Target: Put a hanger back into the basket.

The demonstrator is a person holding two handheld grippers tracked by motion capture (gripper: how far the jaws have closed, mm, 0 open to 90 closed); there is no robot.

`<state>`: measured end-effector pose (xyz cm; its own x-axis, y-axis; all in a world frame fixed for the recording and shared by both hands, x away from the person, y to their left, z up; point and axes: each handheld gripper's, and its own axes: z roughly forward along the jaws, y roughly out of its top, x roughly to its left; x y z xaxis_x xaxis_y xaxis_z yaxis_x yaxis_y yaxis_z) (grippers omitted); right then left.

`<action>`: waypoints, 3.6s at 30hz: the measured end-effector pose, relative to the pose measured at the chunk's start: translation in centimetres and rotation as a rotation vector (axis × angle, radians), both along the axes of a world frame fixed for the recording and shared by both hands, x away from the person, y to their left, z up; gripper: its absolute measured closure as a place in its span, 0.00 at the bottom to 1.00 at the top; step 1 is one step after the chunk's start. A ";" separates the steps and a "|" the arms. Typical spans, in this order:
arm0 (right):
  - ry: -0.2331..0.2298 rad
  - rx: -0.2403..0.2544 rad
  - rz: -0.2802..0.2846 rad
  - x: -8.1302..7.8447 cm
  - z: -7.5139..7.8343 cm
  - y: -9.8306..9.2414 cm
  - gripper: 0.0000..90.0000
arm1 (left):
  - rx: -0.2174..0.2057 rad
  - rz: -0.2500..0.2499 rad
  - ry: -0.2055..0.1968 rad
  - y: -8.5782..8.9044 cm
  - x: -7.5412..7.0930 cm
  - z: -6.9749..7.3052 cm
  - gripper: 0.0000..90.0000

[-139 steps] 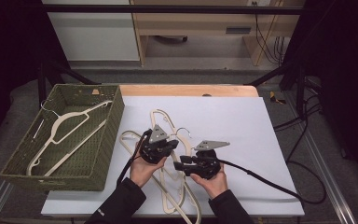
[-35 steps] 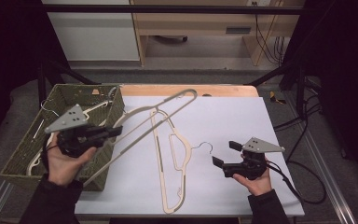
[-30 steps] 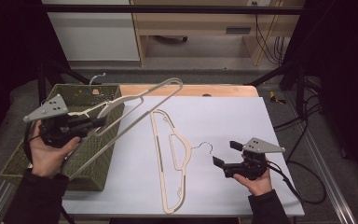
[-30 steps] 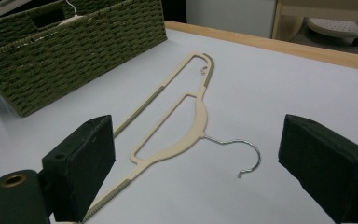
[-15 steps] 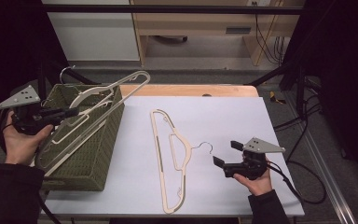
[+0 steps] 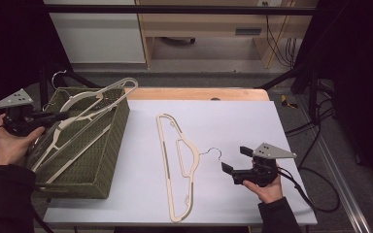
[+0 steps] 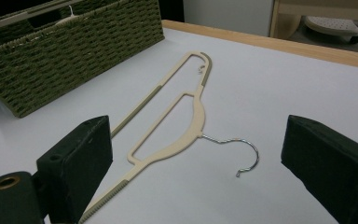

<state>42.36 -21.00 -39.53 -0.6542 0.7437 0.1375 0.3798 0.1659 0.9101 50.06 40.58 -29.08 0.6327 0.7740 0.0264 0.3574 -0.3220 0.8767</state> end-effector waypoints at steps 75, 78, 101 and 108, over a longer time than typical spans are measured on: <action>0.027 -0.005 0.010 0.0 -0.5 0.6 0.09 | -0.040 0.353 0.047 1.4 -3.5 -5.6 0.42; 0.030 -0.014 0.016 -0.1 -0.6 0.8 0.09 | -0.086 0.298 -0.022 -0.5 -4.6 -4.6 0.29; 0.096 -0.069 0.052 -0.7 -2.6 5.1 0.08 | -0.139 -0.096 -0.050 -17.1 -8.8 -8.3 0.07; 0.137 -0.091 0.054 -0.5 -4.3 6.6 0.08 | -0.128 -0.113 0.002 -18.0 -8.9 -11.1 0.07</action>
<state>41.82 -14.37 -43.83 -0.6731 0.7217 0.1618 0.4877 0.2686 0.8307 41.21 22.56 -40.19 0.7160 0.6946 -0.0692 0.3268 -0.2460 0.9125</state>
